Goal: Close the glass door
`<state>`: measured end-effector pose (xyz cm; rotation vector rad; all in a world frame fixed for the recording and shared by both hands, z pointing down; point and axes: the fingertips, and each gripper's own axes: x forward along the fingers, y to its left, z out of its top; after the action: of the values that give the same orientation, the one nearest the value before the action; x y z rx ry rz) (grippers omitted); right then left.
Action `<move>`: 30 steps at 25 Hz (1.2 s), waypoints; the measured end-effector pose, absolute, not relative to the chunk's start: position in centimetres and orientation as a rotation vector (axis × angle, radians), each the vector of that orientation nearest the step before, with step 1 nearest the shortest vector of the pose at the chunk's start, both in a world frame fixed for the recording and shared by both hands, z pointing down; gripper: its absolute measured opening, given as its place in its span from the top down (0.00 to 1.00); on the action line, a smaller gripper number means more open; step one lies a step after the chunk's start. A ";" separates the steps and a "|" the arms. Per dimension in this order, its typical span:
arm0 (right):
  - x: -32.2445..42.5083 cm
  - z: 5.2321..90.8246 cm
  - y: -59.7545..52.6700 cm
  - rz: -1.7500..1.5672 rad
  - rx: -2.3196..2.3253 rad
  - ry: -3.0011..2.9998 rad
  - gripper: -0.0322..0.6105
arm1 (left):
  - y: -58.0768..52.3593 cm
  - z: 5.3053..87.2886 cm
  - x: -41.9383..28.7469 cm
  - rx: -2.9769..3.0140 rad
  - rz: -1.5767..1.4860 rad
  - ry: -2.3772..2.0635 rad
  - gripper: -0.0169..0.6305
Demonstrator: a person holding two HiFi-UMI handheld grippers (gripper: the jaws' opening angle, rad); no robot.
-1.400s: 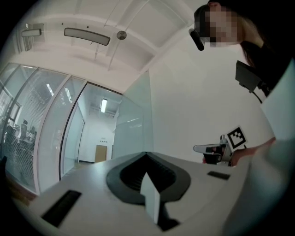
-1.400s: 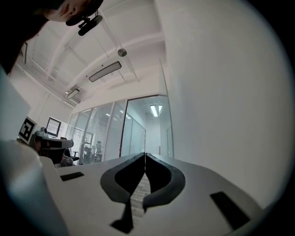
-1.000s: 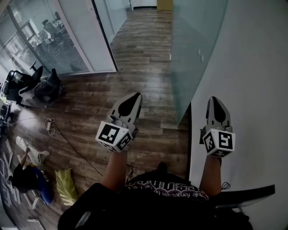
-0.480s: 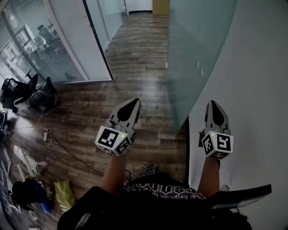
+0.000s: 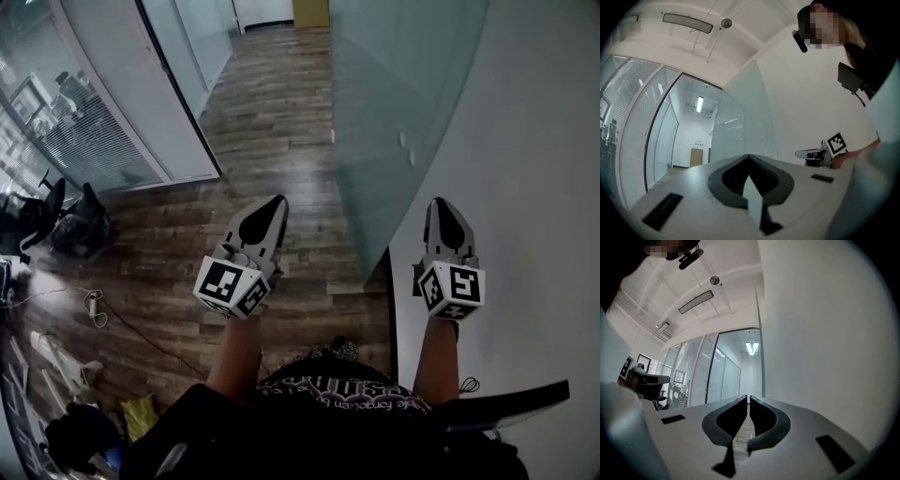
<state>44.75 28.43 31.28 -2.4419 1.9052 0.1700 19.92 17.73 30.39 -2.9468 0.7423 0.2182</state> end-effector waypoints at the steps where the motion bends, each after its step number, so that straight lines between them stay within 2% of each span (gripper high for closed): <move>1: 45.0 31.2 27.9 0.171 -2.440 1.916 0.94 | 17.5 30.2 20.2 -2.944 0.226 0.743 0.97; 3: 45.5 31.1 27.0 0.178 -2.433 1.938 0.94 | 17.0 30.0 20.6 -2.945 0.230 0.750 0.97; 7: 46.8 31.4 24.8 0.146 -2.381 2.019 0.76 | 16.6 30.6 21.1 -2.950 0.226 0.761 0.97; 10: 48.4 31.3 22.5 0.118 -2.346 2.059 0.71 | 15.9 30.9 21.0 -2.947 0.213 0.793 0.97; 15: 50.1 30.9 19.4 0.146 -2.330 2.120 0.71 | 14.9 31.1 20.2 -2.929 0.194 0.842 0.97; 30: 48.1 30.4 18.6 0.157 -2.214 2.156 0.70 | 13.0 32.6 20.6 -2.980 0.199 0.892 0.97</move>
<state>48.09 18.55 30.41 -2.2136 2.1563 0.1572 20.57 12.98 32.61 -2.9799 0.8923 0.1990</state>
